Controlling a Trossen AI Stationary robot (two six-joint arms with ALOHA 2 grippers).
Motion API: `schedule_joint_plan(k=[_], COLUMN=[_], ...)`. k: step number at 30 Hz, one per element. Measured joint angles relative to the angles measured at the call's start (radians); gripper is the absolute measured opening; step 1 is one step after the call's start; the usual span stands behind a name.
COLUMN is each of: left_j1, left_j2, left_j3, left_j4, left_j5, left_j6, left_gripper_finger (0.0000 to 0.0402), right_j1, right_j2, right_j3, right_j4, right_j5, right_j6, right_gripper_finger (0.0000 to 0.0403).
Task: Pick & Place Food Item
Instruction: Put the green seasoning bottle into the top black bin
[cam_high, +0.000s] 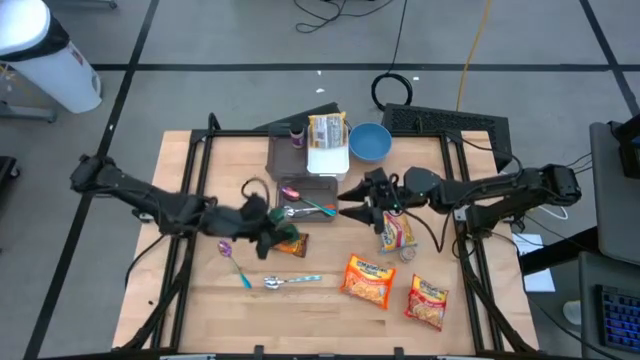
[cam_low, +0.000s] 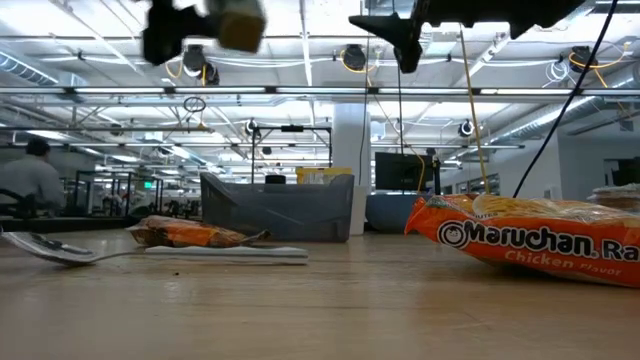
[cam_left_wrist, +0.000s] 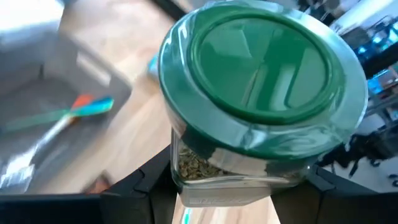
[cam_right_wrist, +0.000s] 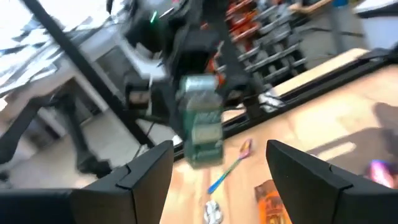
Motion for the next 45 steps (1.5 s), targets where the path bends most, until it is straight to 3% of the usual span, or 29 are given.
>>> schedule_joint_plan(k=[7, 14, 19, 27, 33, 45], left_j1=[0.11, 0.129, 0.13, 0.168, 0.184, 0.228], left_j2=[0.202, 0.437, 0.544, 0.557, 0.537, 0.526], left_j3=[0.305, 0.612, 0.753, 0.789, 0.79, 0.789], left_j4=[-0.168, -0.278, -0.364, -0.39, -0.393, -0.349], left_j5=[0.119, 0.23, 0.251, 0.253, 0.267, 0.28], left_j6=[0.088, 0.168, 0.215, 0.229, 0.234, 0.273], left_gripper_finger=[0.0207, 0.0207, 0.0207, 0.0207, 0.0207, 0.0207], right_j1=[-0.054, -0.076, -0.075, -0.074, -0.073, -0.067], right_j2=[0.0, 0.0, 0.0, 0.0, -0.001, -0.001], right_j3=[0.044, 0.046, 0.046, 0.046, 0.046, 0.046], right_j4=[-0.042, -0.038, -0.003, 0.065, 0.129, -0.009], right_j5=[-0.169, -0.202, -0.281, -0.381, -0.382, -0.351], right_j6=[-0.033, -0.041, -0.014, 0.05, 0.061, -0.011], right_gripper_finger=[0.0254, 0.0254, 0.0254, 0.0254, 0.0254, 0.0254])
